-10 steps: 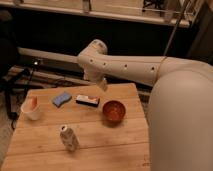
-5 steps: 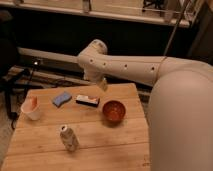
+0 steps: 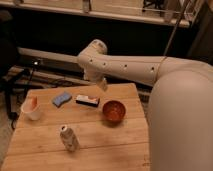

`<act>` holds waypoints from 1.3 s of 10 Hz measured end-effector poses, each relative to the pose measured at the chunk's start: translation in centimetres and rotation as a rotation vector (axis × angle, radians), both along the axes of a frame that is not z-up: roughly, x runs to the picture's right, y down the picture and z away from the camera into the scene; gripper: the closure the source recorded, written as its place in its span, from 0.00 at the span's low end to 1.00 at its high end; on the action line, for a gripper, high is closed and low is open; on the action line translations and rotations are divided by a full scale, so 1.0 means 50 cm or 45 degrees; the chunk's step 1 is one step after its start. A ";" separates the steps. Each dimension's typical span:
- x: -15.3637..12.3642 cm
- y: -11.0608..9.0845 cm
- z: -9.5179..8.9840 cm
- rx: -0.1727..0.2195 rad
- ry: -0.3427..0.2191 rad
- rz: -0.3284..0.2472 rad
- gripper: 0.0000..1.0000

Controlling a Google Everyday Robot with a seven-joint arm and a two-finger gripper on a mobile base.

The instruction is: Push the ceramic bowl across the table

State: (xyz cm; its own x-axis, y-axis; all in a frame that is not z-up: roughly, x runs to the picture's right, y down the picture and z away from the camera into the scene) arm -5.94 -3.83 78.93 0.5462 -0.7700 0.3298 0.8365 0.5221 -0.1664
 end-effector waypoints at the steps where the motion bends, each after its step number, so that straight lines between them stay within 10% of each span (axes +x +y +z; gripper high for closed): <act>1: 0.003 -0.001 0.003 0.004 -0.003 0.006 0.20; 7: 0.257 0.008 0.097 0.104 0.071 0.133 0.20; 13: 0.353 0.178 0.219 -0.185 0.080 0.340 0.20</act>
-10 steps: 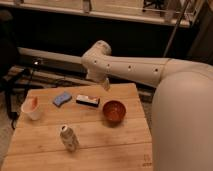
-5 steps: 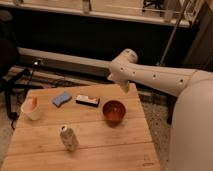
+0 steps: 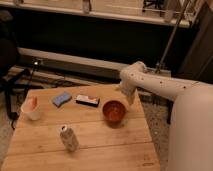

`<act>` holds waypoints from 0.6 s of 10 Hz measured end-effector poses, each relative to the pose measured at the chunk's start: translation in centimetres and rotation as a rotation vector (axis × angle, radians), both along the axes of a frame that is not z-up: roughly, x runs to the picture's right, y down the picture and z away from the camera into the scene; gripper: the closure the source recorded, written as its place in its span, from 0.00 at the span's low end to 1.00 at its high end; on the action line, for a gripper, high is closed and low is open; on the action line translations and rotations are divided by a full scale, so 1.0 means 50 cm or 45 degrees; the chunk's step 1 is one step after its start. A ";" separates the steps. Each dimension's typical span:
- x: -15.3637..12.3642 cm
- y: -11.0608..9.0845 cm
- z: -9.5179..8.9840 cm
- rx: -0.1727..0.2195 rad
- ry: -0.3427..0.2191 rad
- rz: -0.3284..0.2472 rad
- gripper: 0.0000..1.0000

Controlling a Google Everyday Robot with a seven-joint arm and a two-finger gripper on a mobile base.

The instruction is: Push the ceramic bowl across the table

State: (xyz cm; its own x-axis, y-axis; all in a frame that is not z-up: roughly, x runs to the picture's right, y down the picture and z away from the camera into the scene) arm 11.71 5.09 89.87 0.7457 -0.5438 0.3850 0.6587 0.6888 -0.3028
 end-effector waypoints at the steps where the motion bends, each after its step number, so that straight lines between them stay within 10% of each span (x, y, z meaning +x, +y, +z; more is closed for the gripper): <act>1: 0.015 0.010 0.011 -0.022 0.009 0.006 0.20; 6: 0.066 0.029 0.026 -0.083 0.010 -0.013 0.35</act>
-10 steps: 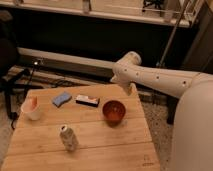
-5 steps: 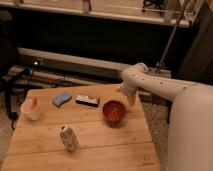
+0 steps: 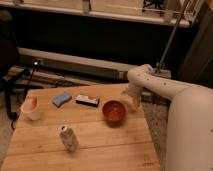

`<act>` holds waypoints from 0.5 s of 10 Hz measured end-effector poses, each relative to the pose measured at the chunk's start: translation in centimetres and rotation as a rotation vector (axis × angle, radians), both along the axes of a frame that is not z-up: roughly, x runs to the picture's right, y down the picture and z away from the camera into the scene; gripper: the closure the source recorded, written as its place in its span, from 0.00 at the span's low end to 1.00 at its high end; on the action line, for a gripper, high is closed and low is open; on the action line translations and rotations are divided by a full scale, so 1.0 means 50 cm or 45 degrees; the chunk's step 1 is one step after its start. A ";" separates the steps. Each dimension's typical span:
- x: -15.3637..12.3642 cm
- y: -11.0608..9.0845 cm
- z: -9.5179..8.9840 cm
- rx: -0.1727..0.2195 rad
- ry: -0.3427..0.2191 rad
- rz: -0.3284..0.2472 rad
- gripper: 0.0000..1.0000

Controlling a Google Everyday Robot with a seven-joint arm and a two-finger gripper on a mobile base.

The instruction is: Push the ceramic bowl across the table

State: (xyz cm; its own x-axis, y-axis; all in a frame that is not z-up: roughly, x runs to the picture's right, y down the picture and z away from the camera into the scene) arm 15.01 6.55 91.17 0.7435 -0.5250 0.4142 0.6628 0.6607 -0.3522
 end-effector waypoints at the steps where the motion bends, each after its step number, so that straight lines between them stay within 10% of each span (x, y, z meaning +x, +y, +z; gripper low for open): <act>1: -0.018 0.008 -0.002 -0.015 -0.037 -0.009 0.47; 5: -0.100 0.044 -0.001 -0.073 -0.168 -0.063 0.75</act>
State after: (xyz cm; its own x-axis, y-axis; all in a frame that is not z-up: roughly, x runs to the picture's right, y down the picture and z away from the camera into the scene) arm 10.01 8.76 91.12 0.6546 -0.5321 0.5371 0.7369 0.6076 -0.2962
